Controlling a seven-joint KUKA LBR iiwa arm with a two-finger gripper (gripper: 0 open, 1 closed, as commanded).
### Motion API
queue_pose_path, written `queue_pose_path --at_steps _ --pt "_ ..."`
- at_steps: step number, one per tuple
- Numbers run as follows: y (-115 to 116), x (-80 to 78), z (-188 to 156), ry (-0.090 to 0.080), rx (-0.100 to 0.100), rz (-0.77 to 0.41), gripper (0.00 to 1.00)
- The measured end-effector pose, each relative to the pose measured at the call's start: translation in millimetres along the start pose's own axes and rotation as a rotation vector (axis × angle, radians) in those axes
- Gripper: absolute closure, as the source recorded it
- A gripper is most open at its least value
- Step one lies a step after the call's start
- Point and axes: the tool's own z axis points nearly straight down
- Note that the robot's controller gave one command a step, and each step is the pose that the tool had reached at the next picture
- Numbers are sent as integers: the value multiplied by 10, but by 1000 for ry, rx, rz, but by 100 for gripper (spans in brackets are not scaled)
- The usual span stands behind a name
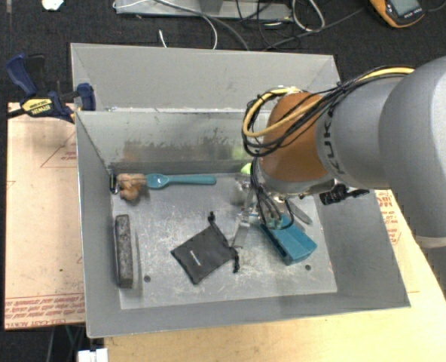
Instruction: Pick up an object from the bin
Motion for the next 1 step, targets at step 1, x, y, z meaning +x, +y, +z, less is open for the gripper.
queue_pose_path --at_steps 1 --pt "54 -22 -107 -1 -2 55 0"
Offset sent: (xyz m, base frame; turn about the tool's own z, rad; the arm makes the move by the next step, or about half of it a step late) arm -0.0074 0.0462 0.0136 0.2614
